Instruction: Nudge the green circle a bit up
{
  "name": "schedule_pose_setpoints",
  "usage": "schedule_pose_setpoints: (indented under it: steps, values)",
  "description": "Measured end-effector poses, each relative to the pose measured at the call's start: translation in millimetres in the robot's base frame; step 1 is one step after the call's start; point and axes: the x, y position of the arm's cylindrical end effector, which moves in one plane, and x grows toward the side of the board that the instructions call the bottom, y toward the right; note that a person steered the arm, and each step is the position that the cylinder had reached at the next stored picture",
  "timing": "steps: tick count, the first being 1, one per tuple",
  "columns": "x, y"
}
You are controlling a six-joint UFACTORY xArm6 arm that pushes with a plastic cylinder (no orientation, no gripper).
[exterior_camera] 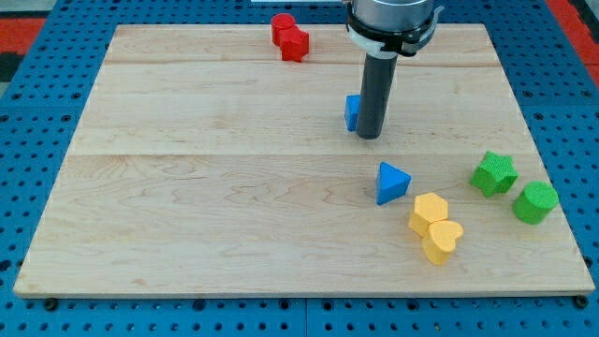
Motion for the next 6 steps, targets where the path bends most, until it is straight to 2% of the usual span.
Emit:
schedule_pose_setpoints:
  steps: [1,2,3,4,5,6]
  values:
    - [6,8]
    - [13,40]
    - [0,74]
    - [-2,152]
    - [17,249]
    - [35,262]
